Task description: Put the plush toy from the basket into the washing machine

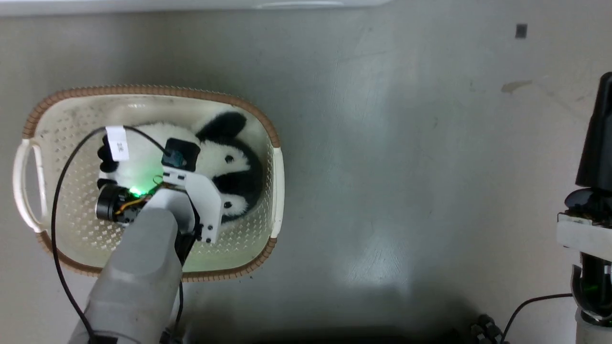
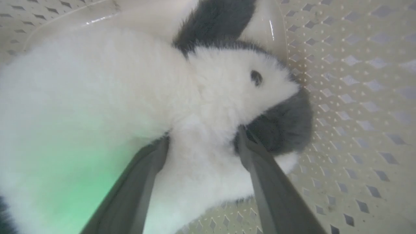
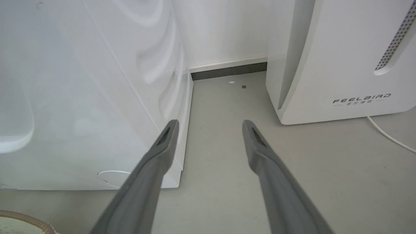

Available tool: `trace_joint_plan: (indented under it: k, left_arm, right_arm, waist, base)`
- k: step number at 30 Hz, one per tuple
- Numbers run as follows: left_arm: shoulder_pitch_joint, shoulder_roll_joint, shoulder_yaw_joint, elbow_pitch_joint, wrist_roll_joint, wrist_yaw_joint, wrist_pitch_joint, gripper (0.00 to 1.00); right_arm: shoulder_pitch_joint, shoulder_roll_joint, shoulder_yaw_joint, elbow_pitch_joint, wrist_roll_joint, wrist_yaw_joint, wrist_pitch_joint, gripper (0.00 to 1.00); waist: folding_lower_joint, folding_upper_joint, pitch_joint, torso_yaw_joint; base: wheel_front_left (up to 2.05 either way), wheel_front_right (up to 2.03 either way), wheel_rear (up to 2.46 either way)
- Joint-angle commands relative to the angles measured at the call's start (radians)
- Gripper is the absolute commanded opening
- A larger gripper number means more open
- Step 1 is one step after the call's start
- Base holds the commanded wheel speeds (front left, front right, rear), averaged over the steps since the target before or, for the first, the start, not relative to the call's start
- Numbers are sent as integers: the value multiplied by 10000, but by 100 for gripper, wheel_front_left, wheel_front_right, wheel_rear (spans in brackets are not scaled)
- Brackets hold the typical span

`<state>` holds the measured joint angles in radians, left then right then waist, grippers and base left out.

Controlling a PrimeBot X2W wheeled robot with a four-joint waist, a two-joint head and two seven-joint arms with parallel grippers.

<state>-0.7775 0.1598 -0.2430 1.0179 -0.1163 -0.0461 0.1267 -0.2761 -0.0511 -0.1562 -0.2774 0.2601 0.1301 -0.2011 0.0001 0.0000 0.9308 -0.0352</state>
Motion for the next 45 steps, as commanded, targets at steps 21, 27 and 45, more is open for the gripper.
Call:
trace_joint_plan:
  k: [21,27,45]
  left_arm:
    - [-1748,151,-823,2426,-540,-71,136,67]
    - [-1962,157,-981,2728,-679,-226,146,0]
    - [-1030,-86,-1013,2729,-1163,-406,-1260,0]
  right_arm:
    - [-859,9,-486,-528,800,6,-546,100]
    - [-974,9,-593,-617,876,6,-607,100]
    - [-670,9,-482,383,871,6,-607,100]
  waist:
    - [-1,0,1818,-28]
    - [-1,0,1923,-10]
    - [-1,0,-524,124]
  base:
    - [0,0,0]
    - [0,0,0]
    - [0,0,0]
